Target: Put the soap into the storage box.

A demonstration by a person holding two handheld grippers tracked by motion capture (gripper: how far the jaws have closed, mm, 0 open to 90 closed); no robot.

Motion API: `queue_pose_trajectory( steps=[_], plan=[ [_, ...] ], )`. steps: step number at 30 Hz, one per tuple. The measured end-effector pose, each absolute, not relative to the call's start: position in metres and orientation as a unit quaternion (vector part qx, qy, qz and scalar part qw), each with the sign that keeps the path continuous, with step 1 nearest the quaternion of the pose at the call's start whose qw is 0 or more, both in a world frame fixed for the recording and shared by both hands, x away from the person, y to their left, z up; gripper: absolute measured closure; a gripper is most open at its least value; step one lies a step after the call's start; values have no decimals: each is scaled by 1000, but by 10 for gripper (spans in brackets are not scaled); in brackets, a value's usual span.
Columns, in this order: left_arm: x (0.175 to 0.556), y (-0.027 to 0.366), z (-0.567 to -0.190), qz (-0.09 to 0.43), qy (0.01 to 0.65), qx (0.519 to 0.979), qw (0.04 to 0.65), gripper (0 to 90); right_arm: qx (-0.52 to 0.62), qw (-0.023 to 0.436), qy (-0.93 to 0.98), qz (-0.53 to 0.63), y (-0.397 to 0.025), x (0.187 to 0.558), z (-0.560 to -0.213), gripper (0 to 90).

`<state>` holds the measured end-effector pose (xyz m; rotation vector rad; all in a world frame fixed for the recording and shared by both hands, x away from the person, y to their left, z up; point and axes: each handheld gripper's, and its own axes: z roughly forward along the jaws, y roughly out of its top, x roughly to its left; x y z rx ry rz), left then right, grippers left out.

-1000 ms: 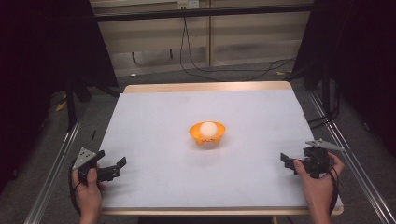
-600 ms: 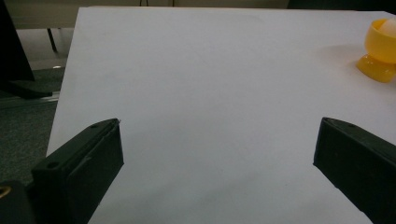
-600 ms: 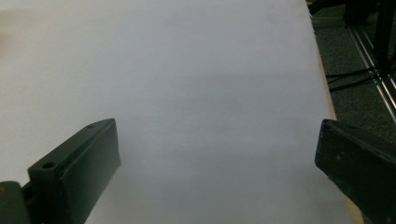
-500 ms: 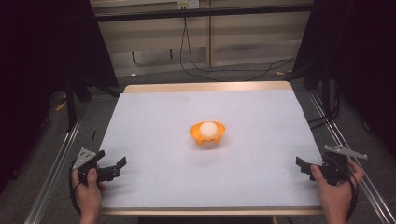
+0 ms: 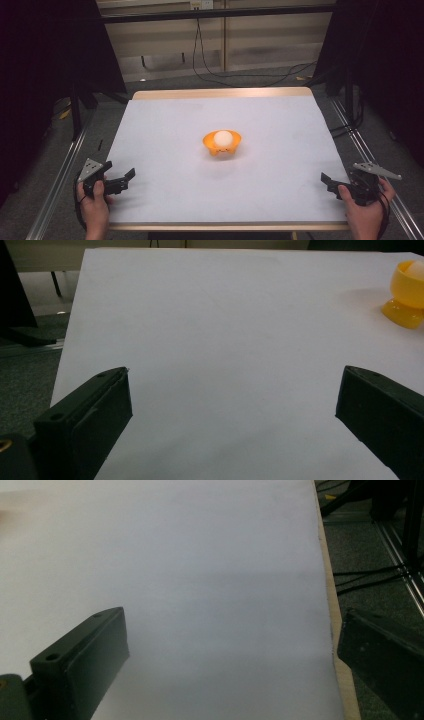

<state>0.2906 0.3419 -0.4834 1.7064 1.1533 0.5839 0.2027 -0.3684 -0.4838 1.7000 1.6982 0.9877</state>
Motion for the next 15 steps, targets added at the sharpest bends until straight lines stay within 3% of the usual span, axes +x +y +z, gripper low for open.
queue_pose_trajectory(
  steps=[15],
  plan=[
    [292, 341, -484, 234, 477, 701, 476, 11, 622, 276, 618, 393, -368, 197, -485, 7]
  ],
)
